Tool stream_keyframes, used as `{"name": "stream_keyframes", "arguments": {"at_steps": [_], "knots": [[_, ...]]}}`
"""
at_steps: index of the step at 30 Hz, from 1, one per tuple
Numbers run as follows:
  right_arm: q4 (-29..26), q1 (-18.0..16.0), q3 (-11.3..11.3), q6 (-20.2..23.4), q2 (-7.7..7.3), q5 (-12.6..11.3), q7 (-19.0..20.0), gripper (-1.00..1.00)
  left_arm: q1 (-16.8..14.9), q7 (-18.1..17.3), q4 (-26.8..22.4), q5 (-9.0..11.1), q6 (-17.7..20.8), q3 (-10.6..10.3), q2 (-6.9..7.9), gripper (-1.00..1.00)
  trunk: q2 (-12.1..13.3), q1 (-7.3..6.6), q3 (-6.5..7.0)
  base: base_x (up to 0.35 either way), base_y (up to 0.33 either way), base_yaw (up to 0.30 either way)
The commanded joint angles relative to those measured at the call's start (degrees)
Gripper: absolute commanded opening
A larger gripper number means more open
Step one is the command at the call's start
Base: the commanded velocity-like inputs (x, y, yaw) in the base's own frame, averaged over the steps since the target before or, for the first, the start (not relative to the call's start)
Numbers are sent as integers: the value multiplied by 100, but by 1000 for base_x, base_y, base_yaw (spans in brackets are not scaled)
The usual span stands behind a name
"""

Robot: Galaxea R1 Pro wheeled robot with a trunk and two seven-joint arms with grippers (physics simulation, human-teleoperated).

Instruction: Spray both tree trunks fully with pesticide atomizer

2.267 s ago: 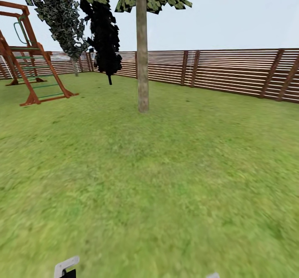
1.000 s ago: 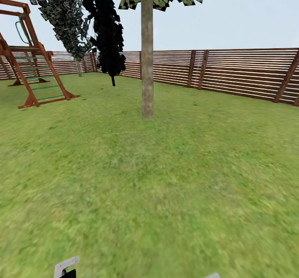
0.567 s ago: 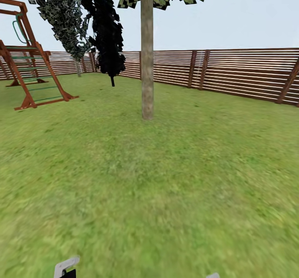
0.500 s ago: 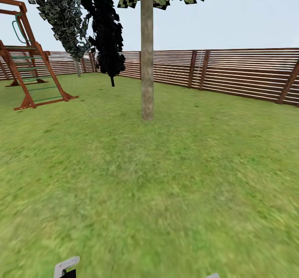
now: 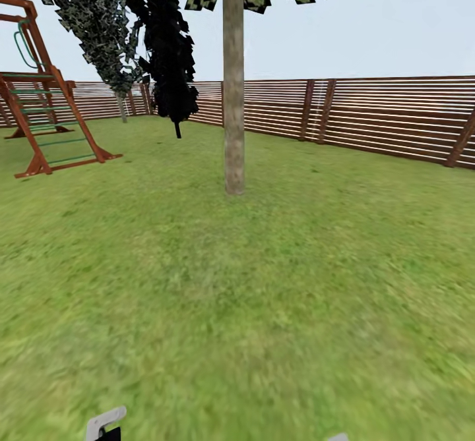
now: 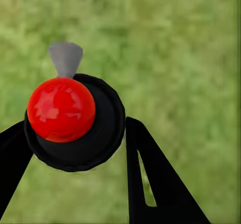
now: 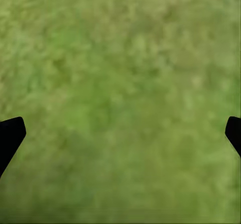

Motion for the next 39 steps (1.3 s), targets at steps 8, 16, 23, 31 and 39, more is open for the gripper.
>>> {"name": "stream_keyframes", "arguments": {"at_steps": [8, 16, 23, 31, 39], "knots": [[3, -4, -51, -14, -1, 38, 26, 100, -3, 15, 5, 19, -21, -11, 1, -100, -2, 3, -5, 339, 0, 0], [3, -5, -51, -14, -2, 38, 26, 100, -4, 15, 6, 19, -21, -11, 1, -100, -2, 3, -5, 340, 0, 4], [3, -7, -51, -14, -8, 38, 26, 100, -4, 15, 6, 19, -21, -11, 1, -100, -2, 3, -5, 340, 0, 131], [3, -6, -51, -14, -10, 38, 26, 100, -4, 15, 6, 19, -21, -11, 1, -100, -2, 3, -5, 340, 0, 2], [3, -4, -51, -14, -10, 38, 26, 100, -4, 15, 6, 19, -21, -11, 1, -100, -2, 3, -5, 340, 0, 0]]}}
